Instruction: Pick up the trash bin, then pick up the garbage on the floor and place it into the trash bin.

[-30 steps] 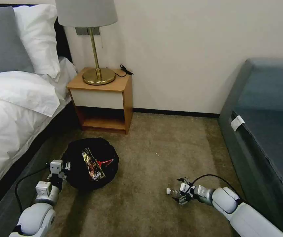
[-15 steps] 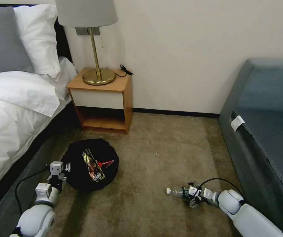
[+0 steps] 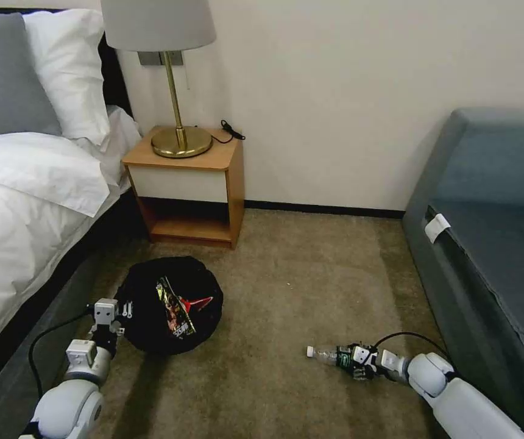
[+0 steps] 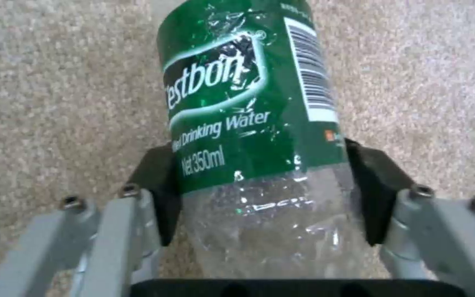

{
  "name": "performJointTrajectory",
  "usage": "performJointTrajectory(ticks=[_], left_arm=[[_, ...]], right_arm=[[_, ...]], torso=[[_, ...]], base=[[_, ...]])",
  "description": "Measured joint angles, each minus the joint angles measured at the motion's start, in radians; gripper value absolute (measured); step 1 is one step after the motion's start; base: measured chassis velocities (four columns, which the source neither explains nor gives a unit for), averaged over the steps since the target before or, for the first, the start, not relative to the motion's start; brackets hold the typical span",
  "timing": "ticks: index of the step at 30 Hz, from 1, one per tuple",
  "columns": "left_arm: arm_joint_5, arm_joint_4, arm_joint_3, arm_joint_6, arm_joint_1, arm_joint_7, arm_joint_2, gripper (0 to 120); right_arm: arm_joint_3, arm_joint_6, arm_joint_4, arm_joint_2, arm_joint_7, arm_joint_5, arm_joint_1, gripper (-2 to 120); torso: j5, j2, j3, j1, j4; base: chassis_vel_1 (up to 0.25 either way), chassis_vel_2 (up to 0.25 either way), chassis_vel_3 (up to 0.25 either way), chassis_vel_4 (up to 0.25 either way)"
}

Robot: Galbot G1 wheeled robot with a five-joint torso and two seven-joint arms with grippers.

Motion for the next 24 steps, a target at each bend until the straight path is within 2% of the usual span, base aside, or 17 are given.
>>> performJointTrajectory(ticks=[6,9,12,16,23,24], left_arm=[[0.001,0.002,0.000,0.000,-0.001,0.000,-0.001,4],[0.001,0.004,0.000,-0.001,-0.001,0.001,-0.001,4],[0.001,0.004,0.000,-0.001,-0.001,0.001,-0.001,4],[0.001,0.004,0.000,-0.001,-0.002,0.001,-0.001,4],[0.000,0.002,-0.001,-0.001,-0.002,0.001,0.000,4],[0.000,0.002,-0.001,-0.001,-0.003,0.001,0.000,4]], right_arm=[[0.002,0.004,-0.002,0.002,-0.005,-0.002,-0.001,47],[0.007,0.006,-0.003,0.002,-0.007,-0.004,-0.002,37],[0.008,0.008,-0.003,0.002,-0.008,-0.004,-0.003,31],[0.011,0.013,-0.003,0.004,-0.008,-0.005,-0.003,27],[0.024,0.011,0.012,0.008,-0.006,0.004,0.000,27],[0.026,0.011,0.020,0.009,-0.005,0.009,0.002,27]], torso=[[0.0002,0.000,0.000,0.000,0.0000],[0.0009,0.000,0.000,0.000,0.0011],[0.0005,0.000,0.000,0.000,0.0006],[0.0008,0.000,0.000,0.000,0.0003],[0.0010,-0.001,0.000,0.000,0.0003],[0.0001,-0.001,0.000,0.000,0.0004]], base=[[0.000,0.000,0.000,0.000],[0.000,0.000,0.000,0.000],[0.000,0.000,0.000,0.000],[0.000,0.000,0.000,0.000],[0.000,0.000,0.000,0.000],[0.000,0.000,0.000,0.000]])
